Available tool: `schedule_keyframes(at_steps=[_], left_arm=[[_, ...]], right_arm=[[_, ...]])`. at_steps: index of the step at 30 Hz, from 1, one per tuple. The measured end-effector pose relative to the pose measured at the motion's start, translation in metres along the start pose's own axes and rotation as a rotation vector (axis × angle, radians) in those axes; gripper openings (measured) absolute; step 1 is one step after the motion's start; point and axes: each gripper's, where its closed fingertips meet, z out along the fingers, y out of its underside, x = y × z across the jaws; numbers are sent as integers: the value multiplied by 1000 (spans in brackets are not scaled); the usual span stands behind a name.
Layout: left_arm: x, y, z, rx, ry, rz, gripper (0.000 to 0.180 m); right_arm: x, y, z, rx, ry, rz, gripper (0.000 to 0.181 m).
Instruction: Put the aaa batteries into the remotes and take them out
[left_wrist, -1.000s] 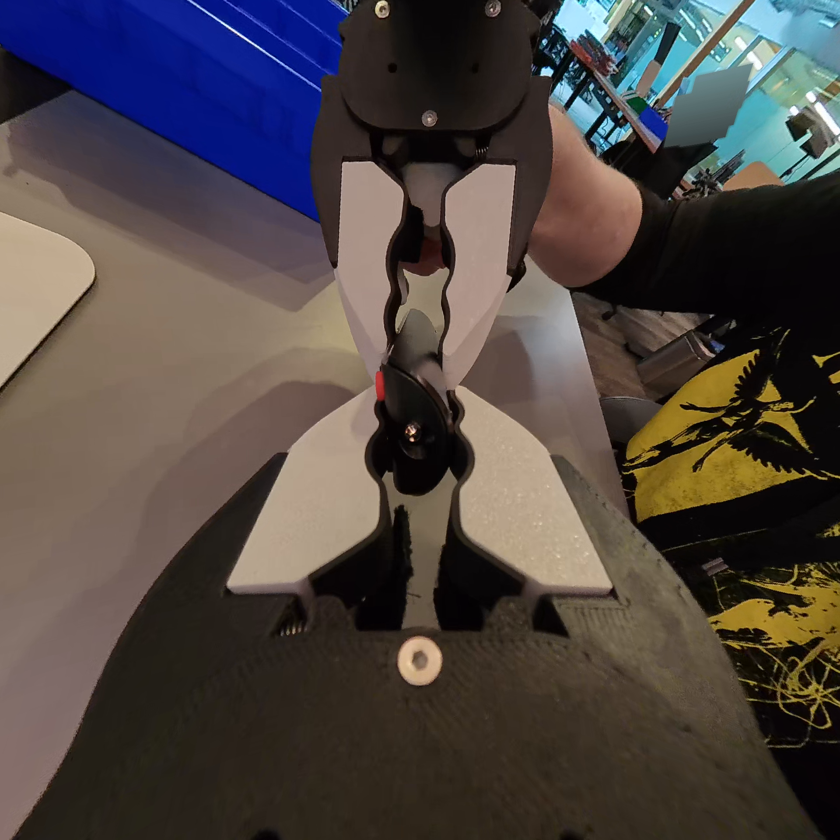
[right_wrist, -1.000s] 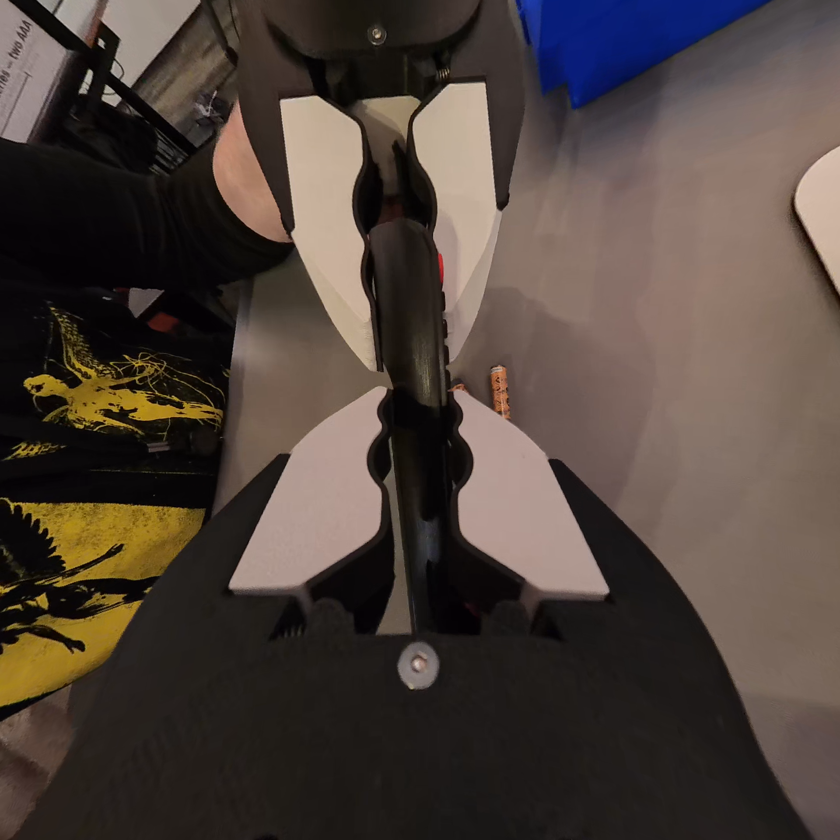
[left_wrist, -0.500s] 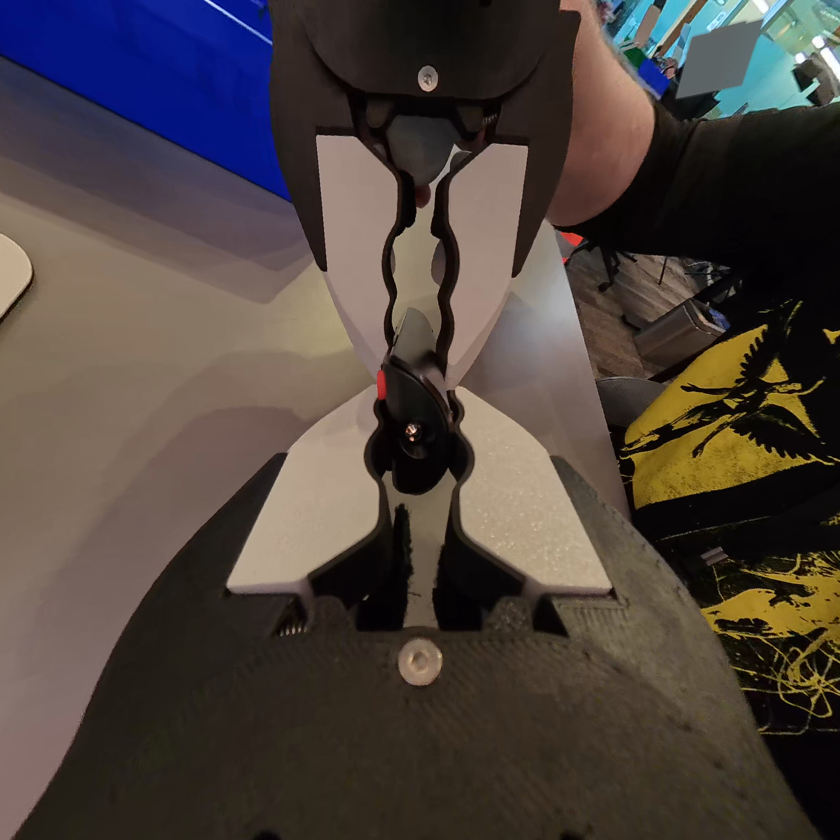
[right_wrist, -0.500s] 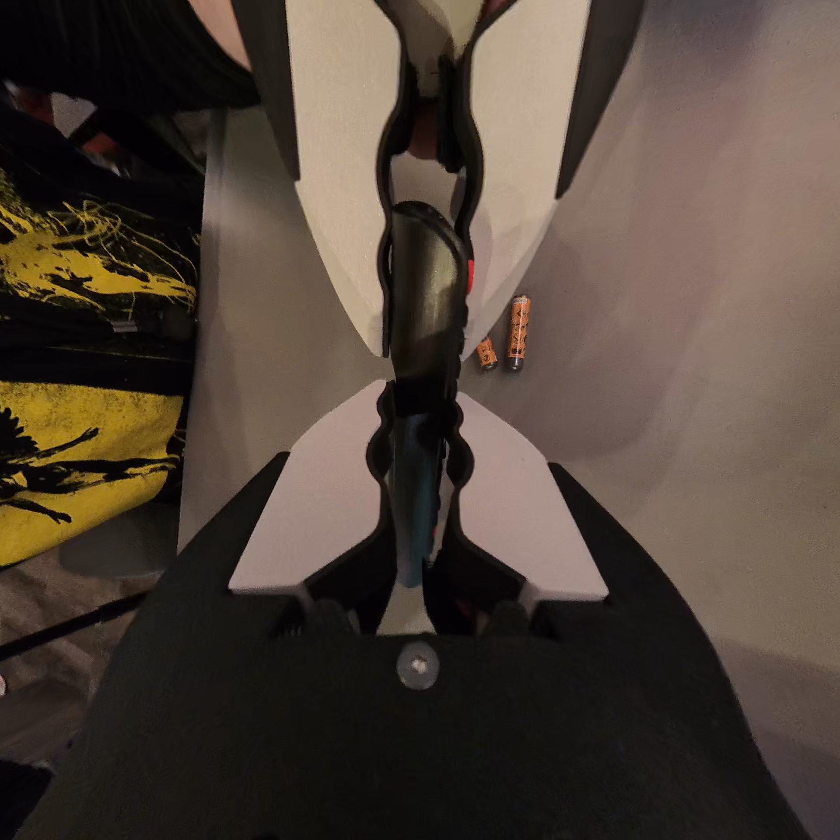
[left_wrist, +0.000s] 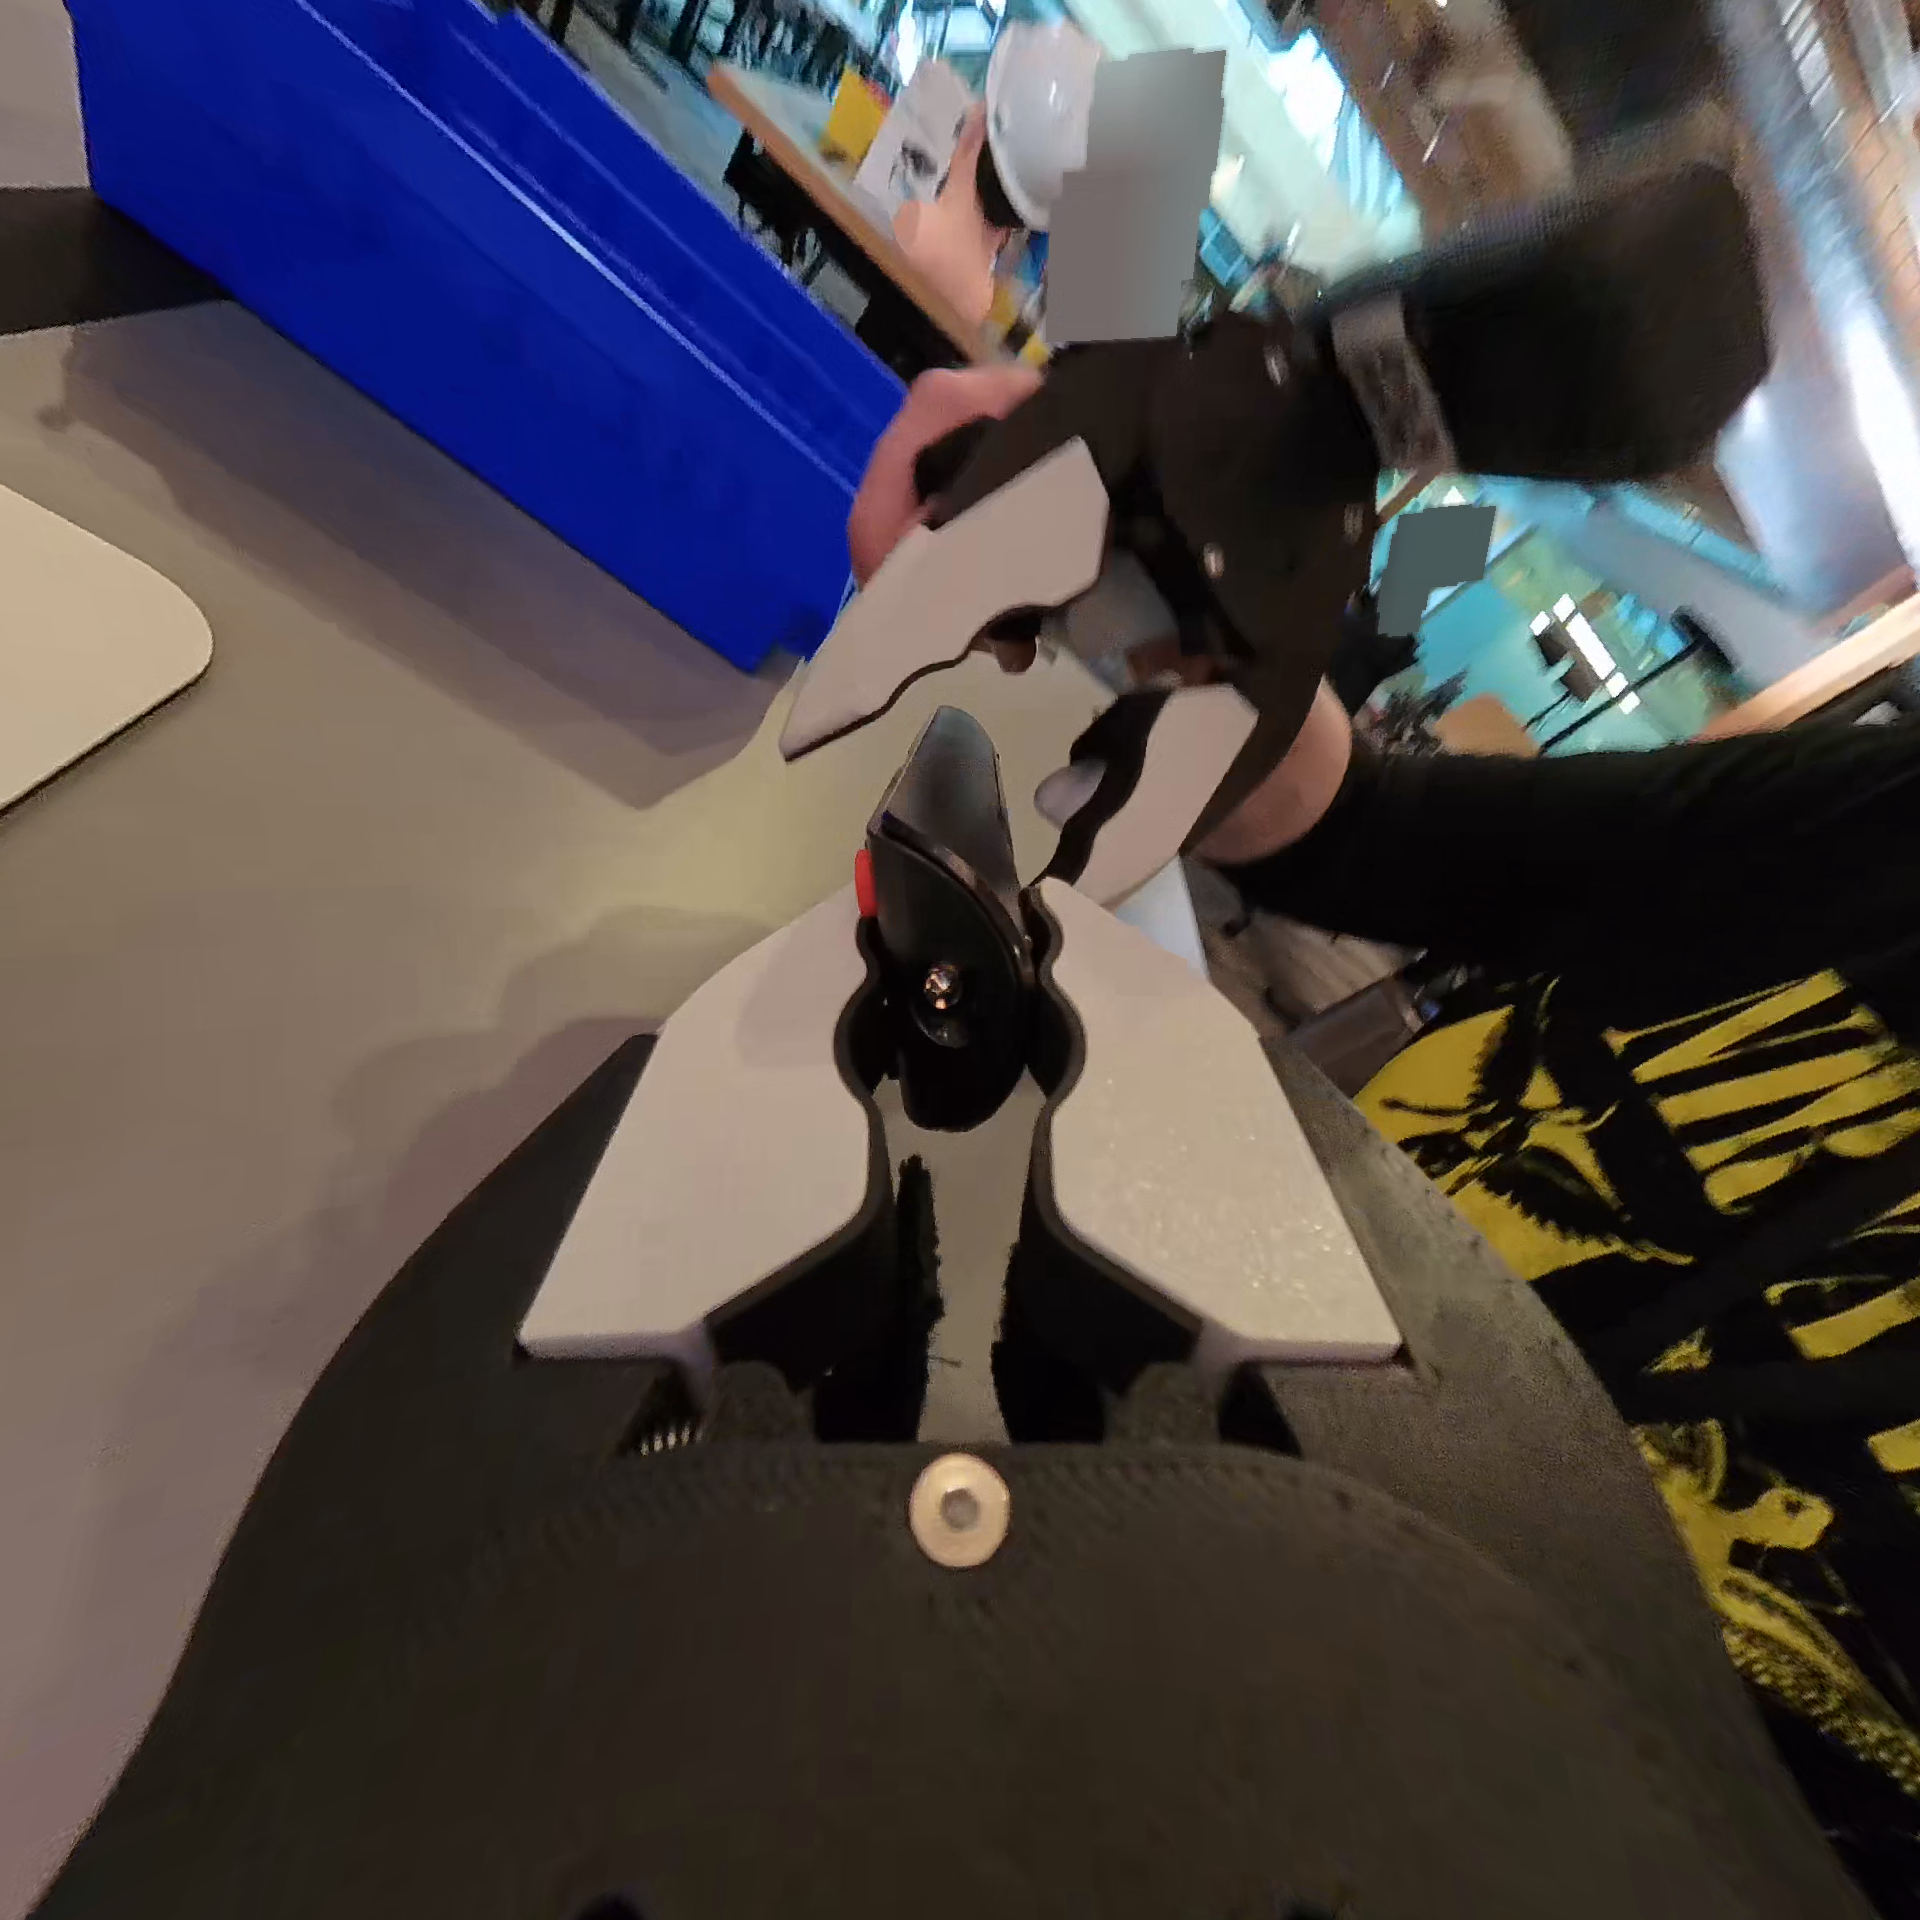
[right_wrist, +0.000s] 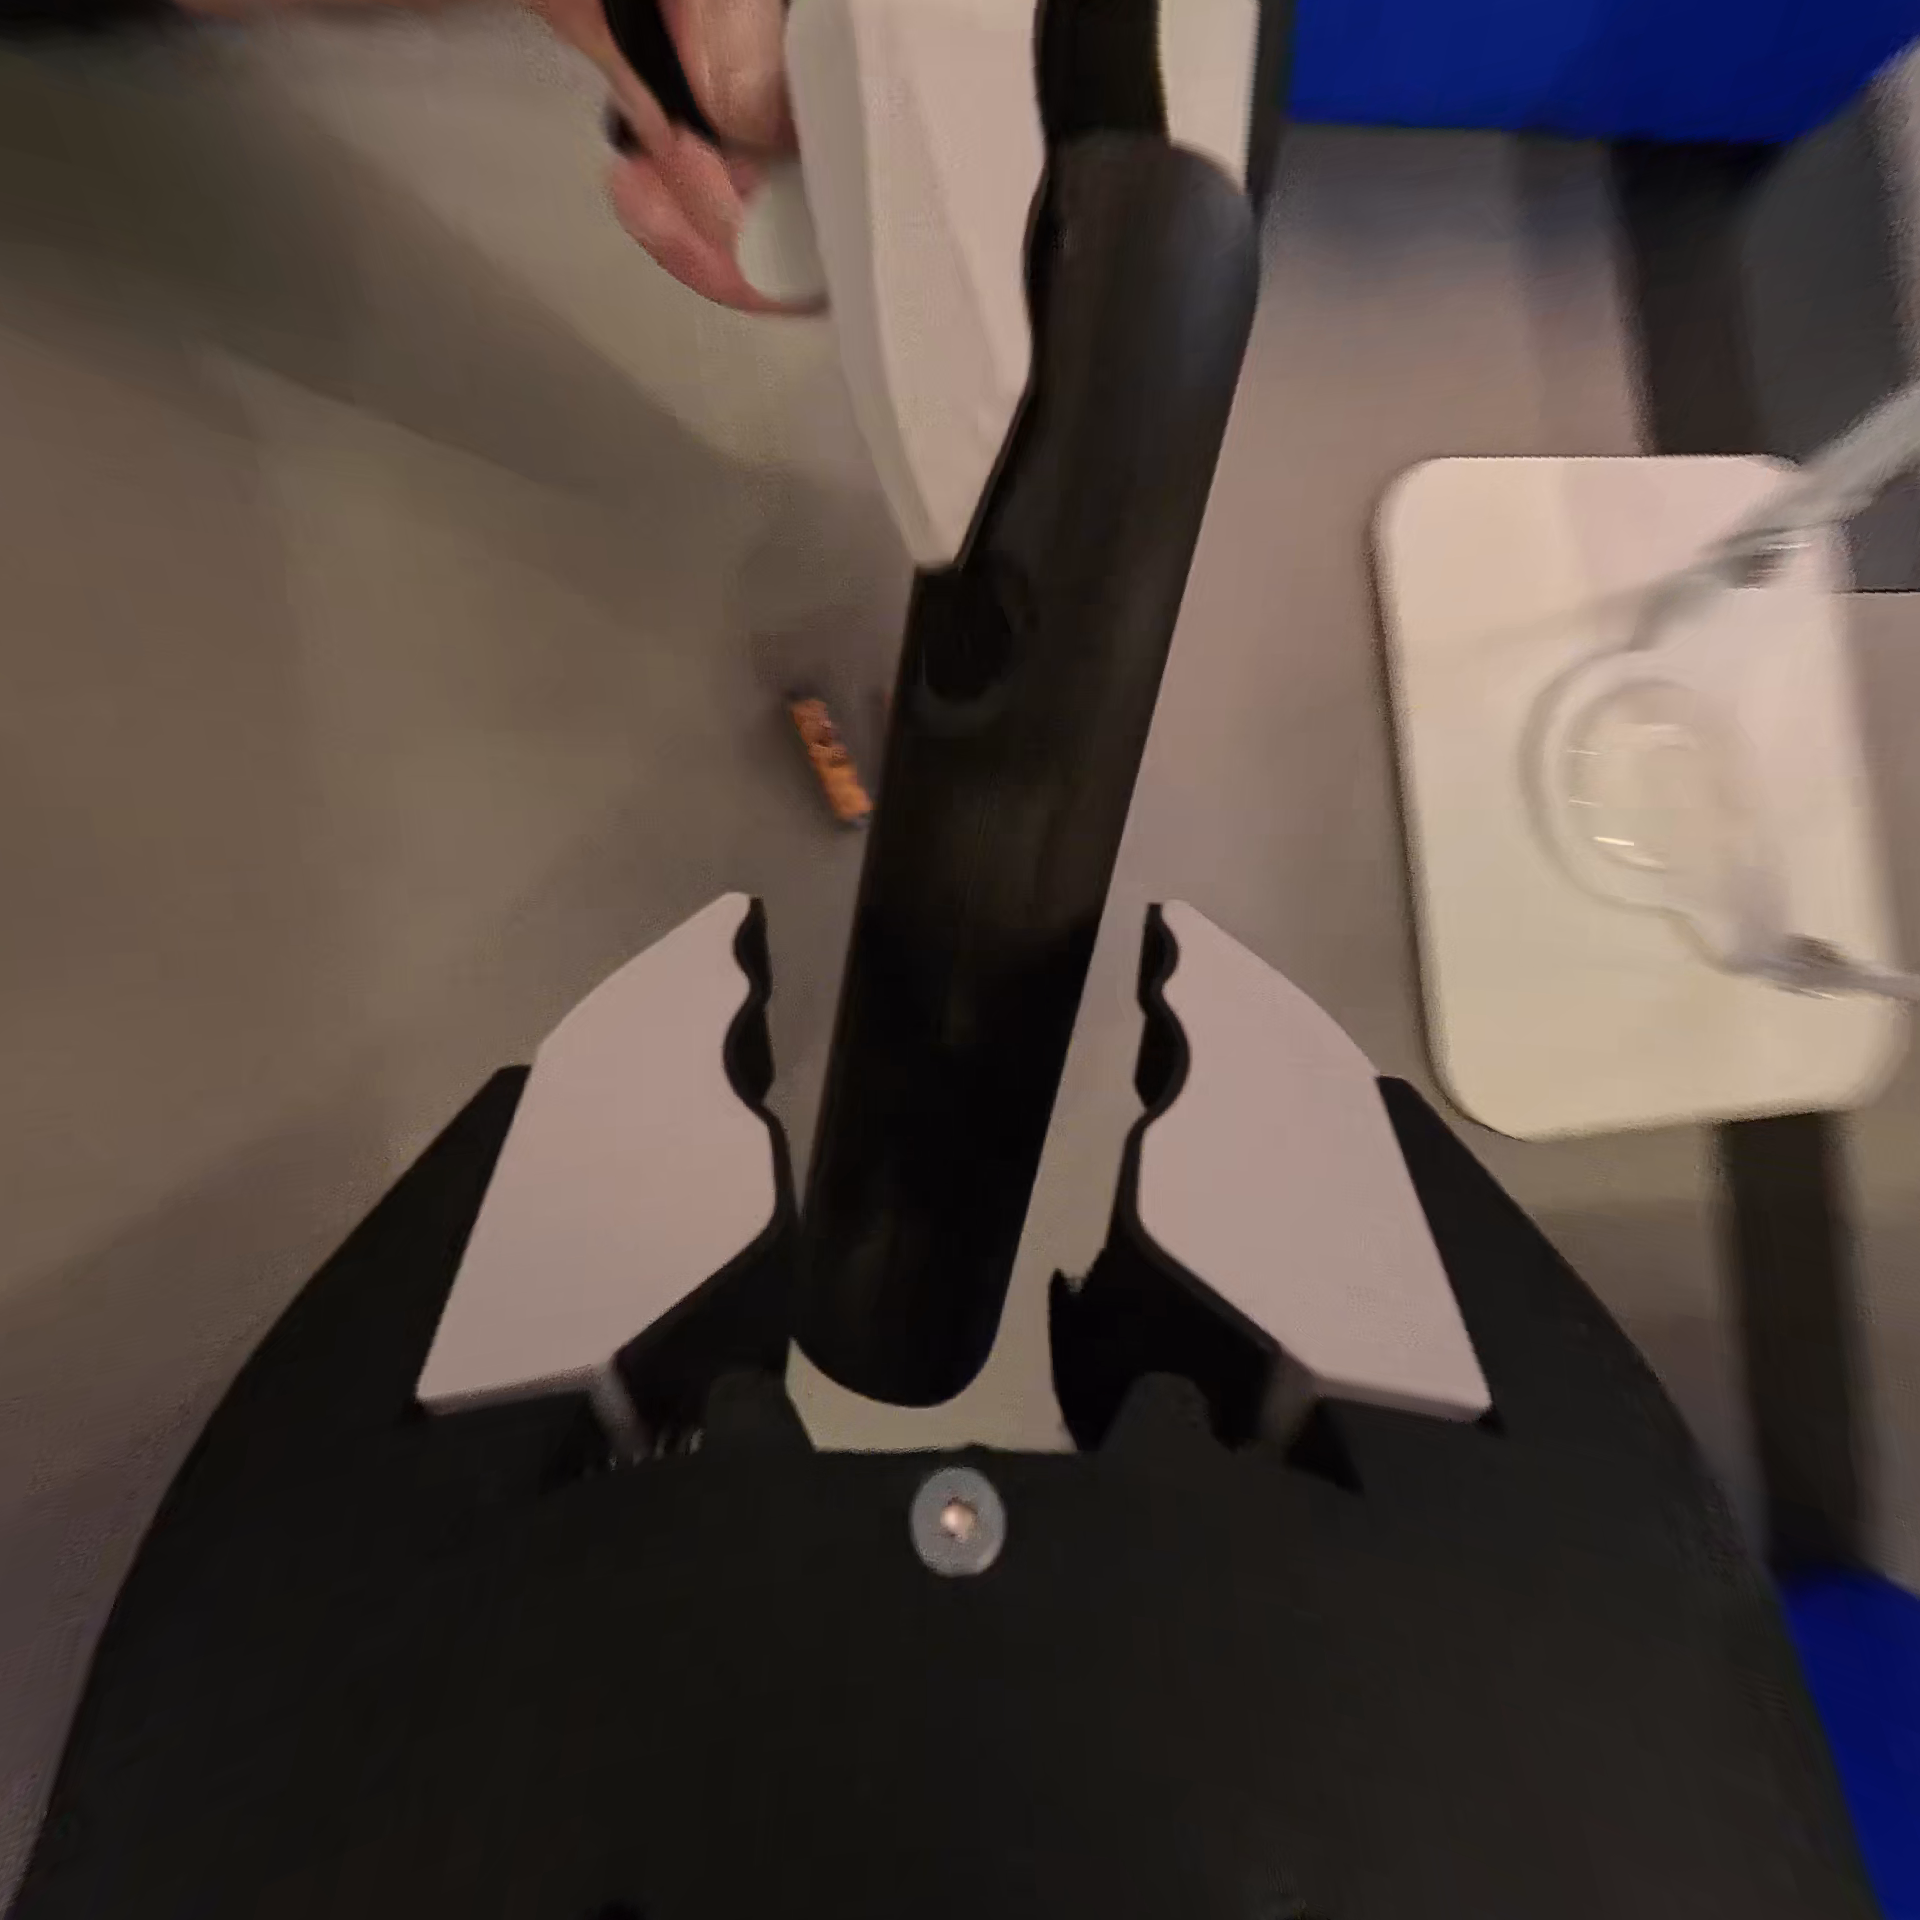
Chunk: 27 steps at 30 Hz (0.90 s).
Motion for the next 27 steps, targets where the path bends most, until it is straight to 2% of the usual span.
schedule_keyframes(at_steps=[3, 6, 8, 13, 18, 23, 25, 27], left_arm=[[0, -10, -2, 88, 36, -63, 24], [3, -15, 2, 144, 77, -115, 24], [3, -16, 4, 161, 76, -127, 24], [3, -17, 5, 175, 89, -117, 25], [6, -16, 11, 172, 88, -71, 30], [14, -19, 13, 160, 65, 29, 45], [14, -19, 14, 137, 21, 87, 58], [16, -24, 12, 157, -16, 167, 64]], right_arm=[[16, 9, -8, -110, 305, -145, 79], [29, 9, -14, -161, 533, -246, 62], [38, 10, -18, -203, 645, -294, 58], [37, 11, -20, -196, 581, -264, 58], [30, 15, -21, -175, 409, -192, 57], [23, 11, -22, -105, 281, -133, 57], [20, 10, -23, -85, 227, -109, 57], [16, 7, -24, -37, 153, -67, 57]])
